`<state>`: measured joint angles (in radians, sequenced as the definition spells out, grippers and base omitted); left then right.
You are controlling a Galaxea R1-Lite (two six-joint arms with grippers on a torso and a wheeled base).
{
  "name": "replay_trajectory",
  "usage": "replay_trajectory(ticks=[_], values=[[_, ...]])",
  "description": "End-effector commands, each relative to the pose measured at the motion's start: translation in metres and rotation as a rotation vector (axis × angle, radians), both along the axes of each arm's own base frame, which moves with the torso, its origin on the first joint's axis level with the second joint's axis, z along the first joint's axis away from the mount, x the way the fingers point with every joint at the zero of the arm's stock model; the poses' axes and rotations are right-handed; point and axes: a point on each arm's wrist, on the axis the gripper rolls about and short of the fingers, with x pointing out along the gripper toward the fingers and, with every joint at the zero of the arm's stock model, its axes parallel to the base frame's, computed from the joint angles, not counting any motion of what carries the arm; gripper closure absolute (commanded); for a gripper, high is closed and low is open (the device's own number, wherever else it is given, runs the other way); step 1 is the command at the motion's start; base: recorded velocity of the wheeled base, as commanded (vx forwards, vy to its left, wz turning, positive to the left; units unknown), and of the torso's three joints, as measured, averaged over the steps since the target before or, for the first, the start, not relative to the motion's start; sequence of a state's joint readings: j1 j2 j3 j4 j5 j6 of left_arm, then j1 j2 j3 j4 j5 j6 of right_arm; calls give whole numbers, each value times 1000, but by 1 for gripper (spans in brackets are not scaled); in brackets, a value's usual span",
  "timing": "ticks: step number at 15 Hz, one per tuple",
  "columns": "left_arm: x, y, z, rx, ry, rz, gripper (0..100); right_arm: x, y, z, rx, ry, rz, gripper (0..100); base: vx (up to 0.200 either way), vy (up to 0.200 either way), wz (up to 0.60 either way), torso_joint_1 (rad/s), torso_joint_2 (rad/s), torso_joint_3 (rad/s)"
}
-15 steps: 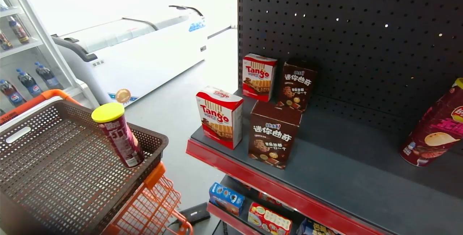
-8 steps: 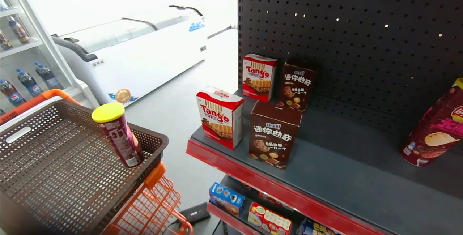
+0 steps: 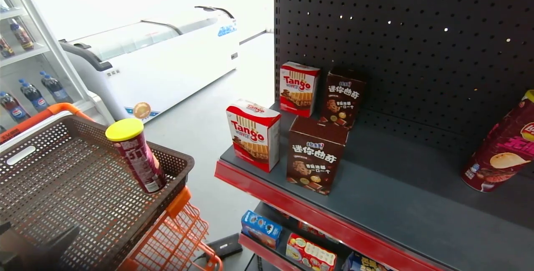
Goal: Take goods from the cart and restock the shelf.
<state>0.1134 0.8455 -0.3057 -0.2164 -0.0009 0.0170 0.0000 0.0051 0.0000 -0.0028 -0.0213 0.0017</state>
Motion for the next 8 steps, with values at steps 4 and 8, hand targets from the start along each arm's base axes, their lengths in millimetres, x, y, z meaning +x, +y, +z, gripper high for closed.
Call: replay_trajectory(ticks=[4,8], values=[[97,18,-22,45,14,27,0,0,0,0,0,-1,0,0,0,0,0,0,0,0],[126,20,-52,63,-36,27,0,0,0,0,0,-1,0,0,0,0,0,0,0,0]])
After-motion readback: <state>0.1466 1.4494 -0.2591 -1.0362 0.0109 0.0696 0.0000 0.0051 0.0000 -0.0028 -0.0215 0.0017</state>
